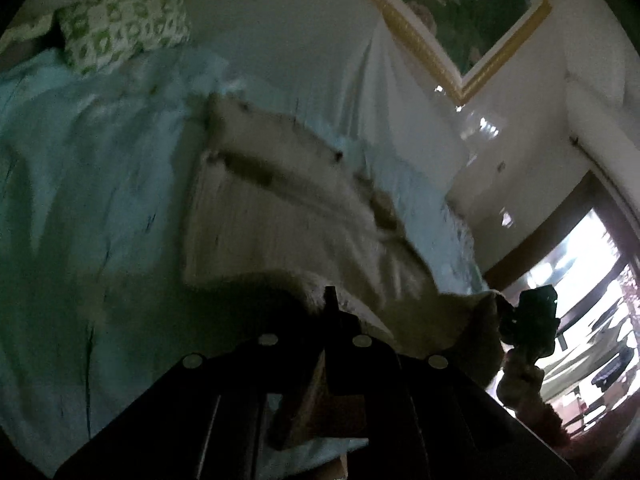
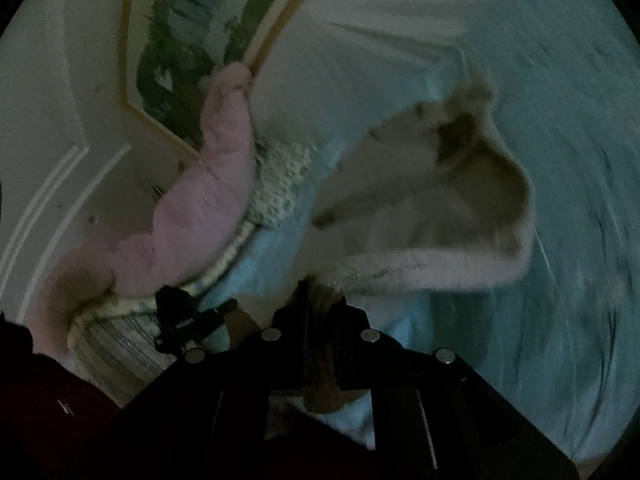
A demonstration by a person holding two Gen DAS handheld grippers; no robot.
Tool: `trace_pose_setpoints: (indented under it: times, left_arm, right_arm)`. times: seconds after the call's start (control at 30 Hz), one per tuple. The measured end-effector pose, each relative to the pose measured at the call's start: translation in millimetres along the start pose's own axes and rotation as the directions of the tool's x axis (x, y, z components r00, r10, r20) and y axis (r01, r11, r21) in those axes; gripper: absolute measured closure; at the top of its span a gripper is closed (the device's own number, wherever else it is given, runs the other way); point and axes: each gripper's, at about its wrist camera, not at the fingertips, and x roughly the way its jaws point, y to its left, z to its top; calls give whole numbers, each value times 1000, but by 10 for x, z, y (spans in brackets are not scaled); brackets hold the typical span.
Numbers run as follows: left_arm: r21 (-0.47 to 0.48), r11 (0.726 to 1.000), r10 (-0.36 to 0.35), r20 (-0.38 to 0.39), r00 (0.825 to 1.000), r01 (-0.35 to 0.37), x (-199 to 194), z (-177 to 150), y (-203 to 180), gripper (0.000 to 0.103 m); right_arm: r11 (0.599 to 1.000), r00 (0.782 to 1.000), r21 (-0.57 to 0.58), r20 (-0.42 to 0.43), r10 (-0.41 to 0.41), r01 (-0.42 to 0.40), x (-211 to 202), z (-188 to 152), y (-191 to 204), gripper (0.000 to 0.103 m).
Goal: Fold small clothes
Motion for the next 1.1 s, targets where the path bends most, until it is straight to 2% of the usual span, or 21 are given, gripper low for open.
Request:
trace_pose_setpoints:
  times: [0.1, 0.27, 0.57, 0.7, 0.77, 0.87, 1.03, 1.1]
  left_arm:
    - [6, 1000, -6, 40, 999, 5, 131, 335, -15, 98]
    - [17, 1000, 7, 81, 997, -9, 470, 961, 9, 98]
    - [-42, 996, 78, 63, 995, -75, 1284, 1835, 324, 98]
    - [-33, 992, 127, 24, 992, -126, 1709, 2072, 426, 98]
    - [-32, 988, 150, 9, 989, -150, 1866, 2135, 490, 98]
    - [-53, 984, 170, -6, 985, -170, 2042, 2205, 637, 98]
    - [-75, 975, 206, -36, 978, -208, 2305, 2244, 882, 98]
    - [-81, 972, 218, -48, 975, -222, 2385, 2229, 950, 98]
  right_arm:
    - [1000, 999, 1, 40, 12, -12, 105, 333, -30, 93]
    - [999, 997, -40, 76, -12, 15, 382, 908, -79, 93]
    - [996, 992, 21, 93, -86, 84, 953, 1631, -554, 93]
    - [987, 984, 80, 102, -149, 141, 1178, 1903, -884, 93]
    - [976, 976, 110, 88, -198, 188, 1288, 1995, -1063, 93]
    - [968, 973, 131, 59, -224, 215, 1444, 2077, -1261, 93]
    - [945, 950, 110, 5, -311, 308, 1654, 2139, -1458, 92]
    - [928, 935, 118, -20, -354, 354, 1723, 2148, -1554, 91]
